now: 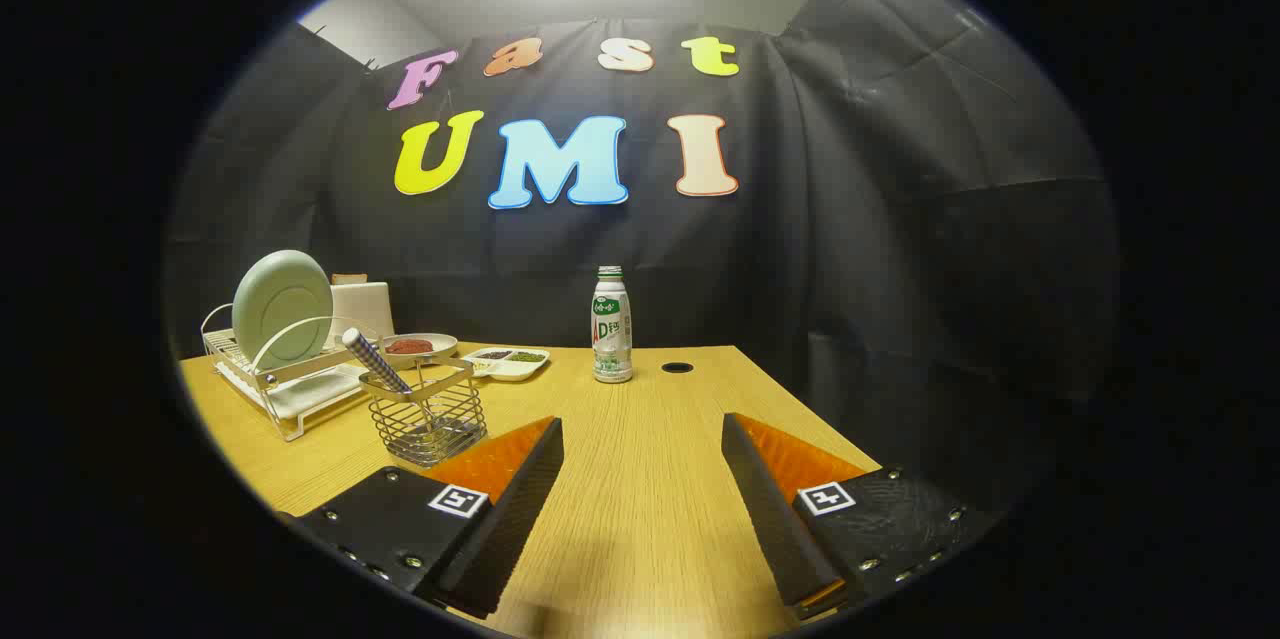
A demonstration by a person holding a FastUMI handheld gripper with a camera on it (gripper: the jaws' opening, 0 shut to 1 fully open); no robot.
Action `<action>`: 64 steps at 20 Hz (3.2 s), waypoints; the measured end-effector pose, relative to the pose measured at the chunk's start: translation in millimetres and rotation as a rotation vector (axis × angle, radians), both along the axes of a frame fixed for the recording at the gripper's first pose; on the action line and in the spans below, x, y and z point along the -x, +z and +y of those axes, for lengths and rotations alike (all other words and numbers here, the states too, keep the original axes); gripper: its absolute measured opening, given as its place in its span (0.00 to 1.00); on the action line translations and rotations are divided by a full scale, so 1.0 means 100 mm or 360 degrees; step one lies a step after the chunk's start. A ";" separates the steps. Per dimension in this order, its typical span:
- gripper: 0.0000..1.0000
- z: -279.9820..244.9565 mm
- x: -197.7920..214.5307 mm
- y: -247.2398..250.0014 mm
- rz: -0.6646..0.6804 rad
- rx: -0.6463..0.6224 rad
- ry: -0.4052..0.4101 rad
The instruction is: Take the plate from the dish rack, then take the spoon from the basket and place it into the plate.
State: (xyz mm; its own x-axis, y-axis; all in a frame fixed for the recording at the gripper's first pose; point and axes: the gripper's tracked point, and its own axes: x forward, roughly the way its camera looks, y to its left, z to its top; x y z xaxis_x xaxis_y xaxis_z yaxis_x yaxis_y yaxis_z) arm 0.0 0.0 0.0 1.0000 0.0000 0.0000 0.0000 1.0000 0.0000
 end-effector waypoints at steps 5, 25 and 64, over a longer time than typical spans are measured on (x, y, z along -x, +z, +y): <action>0.97 0.00 -0.28 0.00 0.0017 -0.0011 0.0004; 0.97 -0.17 0.39 1.45 -0.0092 0.0142 -0.0169; 0.97 3.55 0.14 2.39 0.0001 -0.0017 0.0124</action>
State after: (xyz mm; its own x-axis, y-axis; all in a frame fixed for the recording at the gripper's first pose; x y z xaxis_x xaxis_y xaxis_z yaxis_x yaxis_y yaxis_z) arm -13.7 355.0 239.2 0.9970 0.0777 -0.0003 -0.0777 0.9969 0.0109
